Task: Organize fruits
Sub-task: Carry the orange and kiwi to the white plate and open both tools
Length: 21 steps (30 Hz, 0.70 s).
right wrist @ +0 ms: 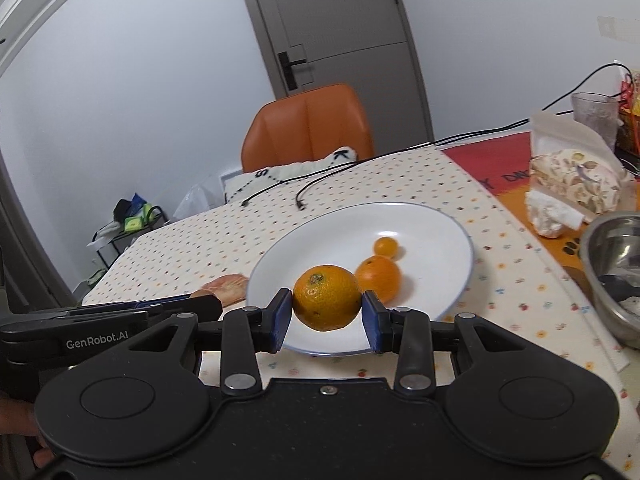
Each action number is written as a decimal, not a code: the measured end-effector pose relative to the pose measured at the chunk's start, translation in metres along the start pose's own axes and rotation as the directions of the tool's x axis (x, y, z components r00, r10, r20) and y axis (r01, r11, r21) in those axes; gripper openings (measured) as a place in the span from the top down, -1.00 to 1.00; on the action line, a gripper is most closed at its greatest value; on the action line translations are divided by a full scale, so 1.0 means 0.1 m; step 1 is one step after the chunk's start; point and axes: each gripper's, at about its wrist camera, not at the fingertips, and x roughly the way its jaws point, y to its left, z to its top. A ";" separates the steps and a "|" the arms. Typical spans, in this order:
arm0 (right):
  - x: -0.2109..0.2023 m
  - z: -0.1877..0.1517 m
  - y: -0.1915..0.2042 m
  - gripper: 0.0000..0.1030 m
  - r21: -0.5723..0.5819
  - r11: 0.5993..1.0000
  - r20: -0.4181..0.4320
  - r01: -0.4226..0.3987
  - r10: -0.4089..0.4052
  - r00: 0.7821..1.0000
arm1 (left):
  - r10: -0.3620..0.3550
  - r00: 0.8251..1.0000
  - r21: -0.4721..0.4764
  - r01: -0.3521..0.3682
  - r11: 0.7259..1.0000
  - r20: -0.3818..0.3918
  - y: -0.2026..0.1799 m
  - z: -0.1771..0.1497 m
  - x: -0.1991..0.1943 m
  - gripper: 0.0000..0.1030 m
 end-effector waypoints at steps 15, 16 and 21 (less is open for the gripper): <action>-0.13 0.03 -0.32 0.30 0.031 0.996 0.015 0.079 -0.079 0.997 | -0.057 0.998 0.009 0.058 0.998 -0.017 -0.24 0.07 0.38 0.56; -0.13 0.04 -0.35 0.30 0.033 0.996 0.016 0.084 -0.085 0.996 | -0.059 0.998 0.006 0.059 0.998 -0.019 -0.25 0.07 0.41 0.56; -0.16 0.09 -0.41 0.30 0.038 0.994 0.024 0.100 -0.101 0.995 | -0.049 0.998 -0.015 0.048 0.999 -0.028 -0.26 0.07 0.50 0.56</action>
